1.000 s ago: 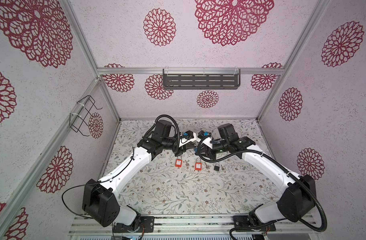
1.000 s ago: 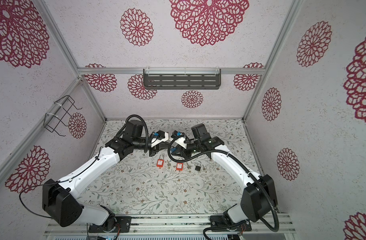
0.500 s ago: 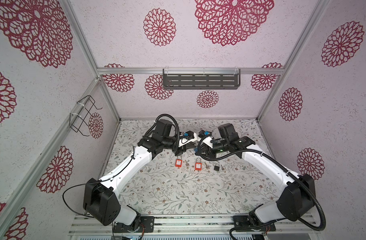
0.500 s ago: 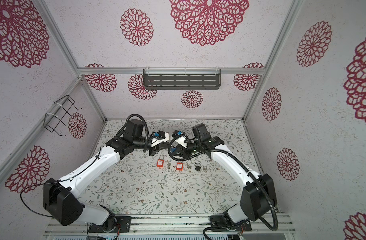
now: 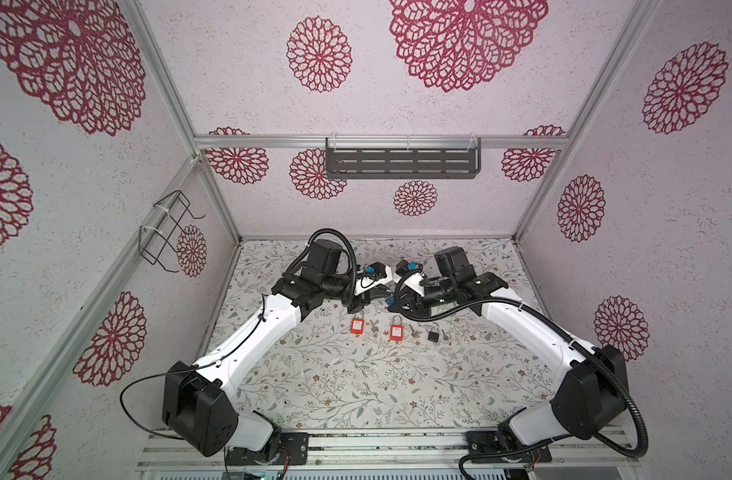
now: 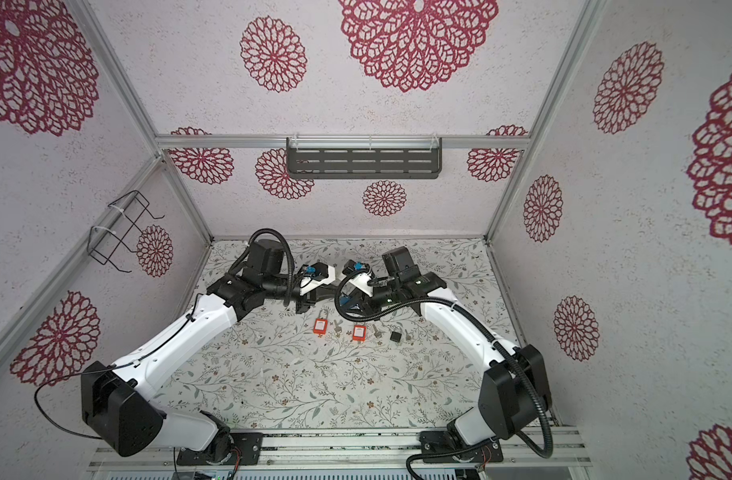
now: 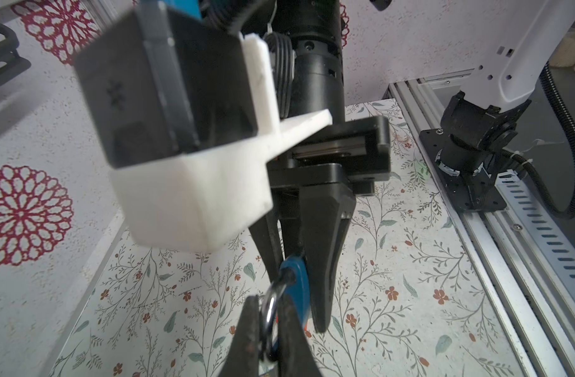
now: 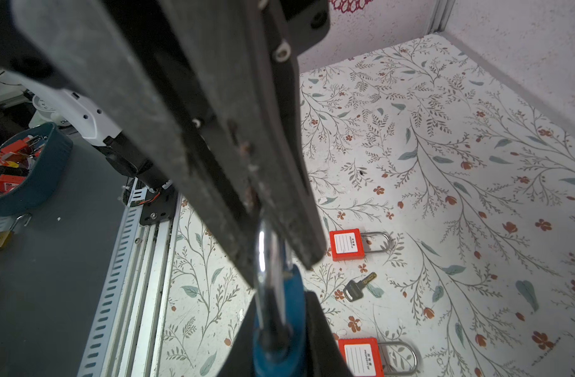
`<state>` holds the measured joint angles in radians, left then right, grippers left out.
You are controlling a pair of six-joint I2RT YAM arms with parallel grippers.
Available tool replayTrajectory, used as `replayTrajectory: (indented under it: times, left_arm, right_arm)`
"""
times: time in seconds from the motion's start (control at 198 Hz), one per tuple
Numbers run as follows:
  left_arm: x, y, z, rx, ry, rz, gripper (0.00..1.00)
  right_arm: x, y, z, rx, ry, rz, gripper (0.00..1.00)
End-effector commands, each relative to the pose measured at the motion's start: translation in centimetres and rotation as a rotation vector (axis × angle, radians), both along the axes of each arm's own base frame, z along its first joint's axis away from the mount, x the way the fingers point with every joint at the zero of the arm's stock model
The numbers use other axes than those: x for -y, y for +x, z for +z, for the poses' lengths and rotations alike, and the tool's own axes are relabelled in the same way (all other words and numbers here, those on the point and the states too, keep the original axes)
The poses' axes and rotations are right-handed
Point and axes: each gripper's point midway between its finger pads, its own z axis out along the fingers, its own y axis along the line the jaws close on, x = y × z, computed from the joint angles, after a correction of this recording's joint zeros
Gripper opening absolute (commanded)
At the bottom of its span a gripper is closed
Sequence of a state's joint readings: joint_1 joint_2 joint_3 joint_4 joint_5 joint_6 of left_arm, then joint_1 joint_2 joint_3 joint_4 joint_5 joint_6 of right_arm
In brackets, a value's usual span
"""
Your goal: Lock with the key
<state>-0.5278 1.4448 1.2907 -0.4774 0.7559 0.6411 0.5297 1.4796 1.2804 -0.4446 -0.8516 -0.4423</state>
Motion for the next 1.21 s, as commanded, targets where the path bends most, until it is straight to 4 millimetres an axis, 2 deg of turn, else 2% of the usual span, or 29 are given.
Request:
replayTrajectory:
  times: [0.0,0.081,0.171,0.323,0.449,0.64,0.807,0.892,1.059,1.205]
  left_arm:
    - [0.1,-7.8,-5.2,-0.307,0.088,-0.219,0.00]
    - [0.0,-7.6,-4.4,-0.295,0.074,-0.216,0.00]
    - [-0.1,-7.3,-3.9,-0.293,0.062,-0.209,0.00]
    - [-0.3,-6.6,-3.1,-0.304,0.030,-0.191,0.00]
    - [-0.6,-5.9,-2.1,-0.288,-0.008,-0.169,0.00]
    - [-0.6,-4.7,-0.8,-0.252,-0.058,-0.126,0.00]
    - [-0.8,-3.3,-0.2,-0.238,-0.099,-0.067,0.00]
    - [-0.9,-2.5,0.8,-0.222,-0.155,-0.036,0.00]
    - [-1.3,-1.3,3.9,-0.181,-0.312,-0.001,0.00]
    - [-1.3,-1.5,5.7,-0.175,-0.376,-0.021,0.00]
  right_arm:
    - [-0.1,-0.7,13.8,0.383,0.330,0.071,0.00]
    - [0.3,-0.7,12.5,0.386,0.292,0.044,0.00]
    - [0.7,-0.7,11.2,0.383,0.250,0.029,0.12]
    - [1.2,-0.9,9.9,0.377,0.193,0.016,0.42]
    - [1.7,-1.2,9.1,0.361,0.167,0.008,0.53]
    - [2.4,-2.5,7.3,0.290,0.144,-0.008,0.61]
    - [3.7,-3.2,6.4,0.290,0.146,-0.086,0.63]
    - [4.4,-3.5,5.8,0.292,0.160,-0.127,0.64]
    - [5.1,-3.3,6.2,0.288,0.236,-0.196,0.64]
    - [4.9,-3.1,7.0,0.275,0.335,-0.195,0.64]
